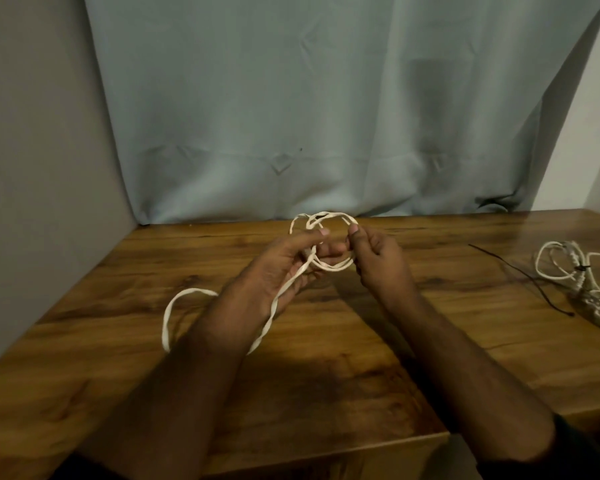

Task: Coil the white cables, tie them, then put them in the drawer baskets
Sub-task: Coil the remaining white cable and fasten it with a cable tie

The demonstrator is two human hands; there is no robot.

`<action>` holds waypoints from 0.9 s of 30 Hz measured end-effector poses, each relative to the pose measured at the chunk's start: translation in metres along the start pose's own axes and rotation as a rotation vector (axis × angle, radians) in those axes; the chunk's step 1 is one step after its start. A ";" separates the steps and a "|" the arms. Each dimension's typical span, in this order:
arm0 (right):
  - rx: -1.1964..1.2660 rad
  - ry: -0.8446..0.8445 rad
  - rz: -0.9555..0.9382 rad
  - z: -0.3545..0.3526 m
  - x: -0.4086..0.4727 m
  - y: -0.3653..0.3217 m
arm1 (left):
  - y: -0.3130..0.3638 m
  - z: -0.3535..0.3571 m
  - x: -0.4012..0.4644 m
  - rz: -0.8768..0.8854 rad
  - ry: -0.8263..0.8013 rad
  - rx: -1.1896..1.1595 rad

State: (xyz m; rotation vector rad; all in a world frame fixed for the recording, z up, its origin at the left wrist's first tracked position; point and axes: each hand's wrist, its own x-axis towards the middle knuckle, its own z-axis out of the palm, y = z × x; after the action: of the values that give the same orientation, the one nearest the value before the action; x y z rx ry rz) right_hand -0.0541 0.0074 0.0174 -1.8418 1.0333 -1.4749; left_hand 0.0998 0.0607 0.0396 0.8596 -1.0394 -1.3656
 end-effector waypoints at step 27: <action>0.679 -0.893 0.198 0.031 -0.041 -0.017 | 0.009 0.006 0.006 0.448 0.273 -0.297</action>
State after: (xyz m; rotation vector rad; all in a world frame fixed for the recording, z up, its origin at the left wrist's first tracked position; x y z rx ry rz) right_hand -0.0244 0.0494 0.0017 -1.5436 0.2119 -0.6101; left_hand 0.0967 0.0558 0.0505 0.5314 -0.7367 -0.9588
